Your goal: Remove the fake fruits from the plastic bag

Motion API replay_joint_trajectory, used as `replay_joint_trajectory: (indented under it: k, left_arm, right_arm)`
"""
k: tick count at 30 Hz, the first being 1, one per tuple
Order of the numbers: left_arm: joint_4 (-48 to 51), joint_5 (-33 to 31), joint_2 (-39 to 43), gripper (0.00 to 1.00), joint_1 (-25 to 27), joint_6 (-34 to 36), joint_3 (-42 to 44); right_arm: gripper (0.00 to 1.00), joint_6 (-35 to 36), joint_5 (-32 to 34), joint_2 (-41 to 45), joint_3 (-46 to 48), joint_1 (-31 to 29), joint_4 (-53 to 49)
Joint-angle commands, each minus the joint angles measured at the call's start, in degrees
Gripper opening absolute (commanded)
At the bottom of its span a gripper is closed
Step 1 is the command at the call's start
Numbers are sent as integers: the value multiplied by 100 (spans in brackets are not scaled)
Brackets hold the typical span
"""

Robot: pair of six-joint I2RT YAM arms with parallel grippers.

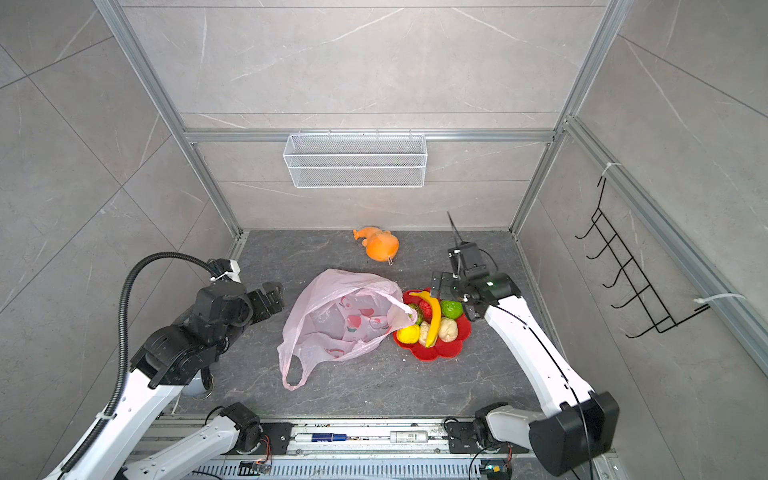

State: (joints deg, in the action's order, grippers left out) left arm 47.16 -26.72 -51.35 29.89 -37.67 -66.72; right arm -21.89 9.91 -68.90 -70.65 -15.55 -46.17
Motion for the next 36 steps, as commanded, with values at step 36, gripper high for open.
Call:
replay_joint_trajectory:
  k: [36]
  left_arm:
    - [-9285, 151, -2338, 100, -2814, 3292, 5019]
  right_arm:
    - [99, 1537, 775, -1023, 5550, 1105, 9826]
